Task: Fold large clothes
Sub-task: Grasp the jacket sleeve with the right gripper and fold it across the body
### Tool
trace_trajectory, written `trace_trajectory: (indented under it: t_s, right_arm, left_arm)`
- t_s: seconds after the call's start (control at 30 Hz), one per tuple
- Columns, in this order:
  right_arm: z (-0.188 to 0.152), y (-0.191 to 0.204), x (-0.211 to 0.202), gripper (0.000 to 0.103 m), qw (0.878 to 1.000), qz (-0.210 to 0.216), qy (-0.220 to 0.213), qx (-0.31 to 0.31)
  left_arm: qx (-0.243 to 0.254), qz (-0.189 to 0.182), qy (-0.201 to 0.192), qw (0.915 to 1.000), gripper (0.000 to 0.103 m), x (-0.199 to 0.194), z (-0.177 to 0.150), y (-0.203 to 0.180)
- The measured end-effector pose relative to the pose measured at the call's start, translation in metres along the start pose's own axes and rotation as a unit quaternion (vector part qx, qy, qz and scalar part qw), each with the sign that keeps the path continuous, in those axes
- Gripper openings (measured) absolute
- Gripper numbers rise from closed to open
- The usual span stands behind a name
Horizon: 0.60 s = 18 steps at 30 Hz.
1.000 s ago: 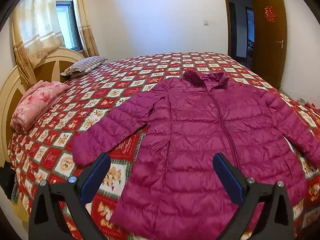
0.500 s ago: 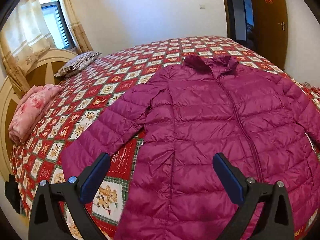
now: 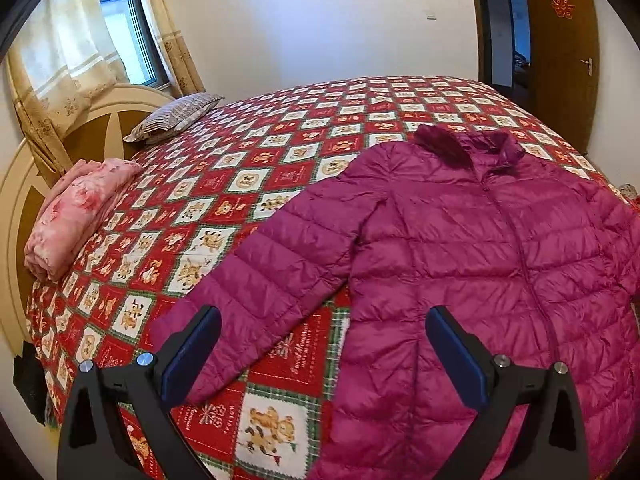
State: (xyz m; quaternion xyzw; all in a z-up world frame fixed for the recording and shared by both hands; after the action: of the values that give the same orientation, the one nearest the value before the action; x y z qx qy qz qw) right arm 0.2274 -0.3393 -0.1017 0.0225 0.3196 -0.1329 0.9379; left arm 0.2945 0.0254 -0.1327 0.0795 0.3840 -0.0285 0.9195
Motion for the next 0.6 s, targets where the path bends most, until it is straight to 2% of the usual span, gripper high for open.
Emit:
trace_trajectory:
  t_s: [0.17,0.3,0.37,0.4,0.47,0.5,0.6]
  right_arm:
    - [0.004,0.076,0.03,0.014,0.999,0.034,-0.009,-0.041]
    - [-0.003,0.122,0.061,0.015,0.996,0.058,-0.011,-0.065]
    - [-0.011,0.137,0.073,0.023,0.995,0.069,-0.007,-0.075]
    - [-0.013,0.141,0.073,0.04,0.995,0.077,-0.007,-0.071]
    - [-0.02,0.133,0.069,0.063,0.995,0.092,-0.002,-0.046]
    - [-0.021,0.132,0.064,0.067,0.995,0.094,-0.002,-0.041]
    - [-0.031,0.126,0.04,0.07,0.993,0.108,-0.006,-0.048]
  left_arm:
    - [-0.014,-0.001,0.004,0.9999,0.102,0.012,-0.011,0.007]
    - [-0.025,0.011,0.016,0.9995,0.102,0.031,-0.019,0.011]
    - [-0.028,0.018,0.025,0.9991,0.102,0.042,-0.023,0.014]
    - [-0.029,0.02,0.027,0.999,0.102,0.045,-0.023,0.015]
    - [-0.031,0.024,0.029,0.9988,0.102,0.052,-0.023,0.018]
    - [-0.032,0.024,0.029,0.9988,0.102,0.055,-0.022,0.02]
    - [-0.042,0.025,0.033,0.9983,0.102,0.065,-0.017,0.02]
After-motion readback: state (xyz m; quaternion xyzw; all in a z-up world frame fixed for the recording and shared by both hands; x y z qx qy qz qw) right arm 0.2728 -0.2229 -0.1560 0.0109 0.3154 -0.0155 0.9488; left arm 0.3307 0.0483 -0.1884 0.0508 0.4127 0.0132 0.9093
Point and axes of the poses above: each gripper's, at about its wrist camera, not at the fingertips, and x roughly the way its jaws point, y to its left, z to its top, the point moved 6 cm from there along x, roughly the way its jaws point, and after that the axes turned 4 degrees about -z, right-handed, at the moved point
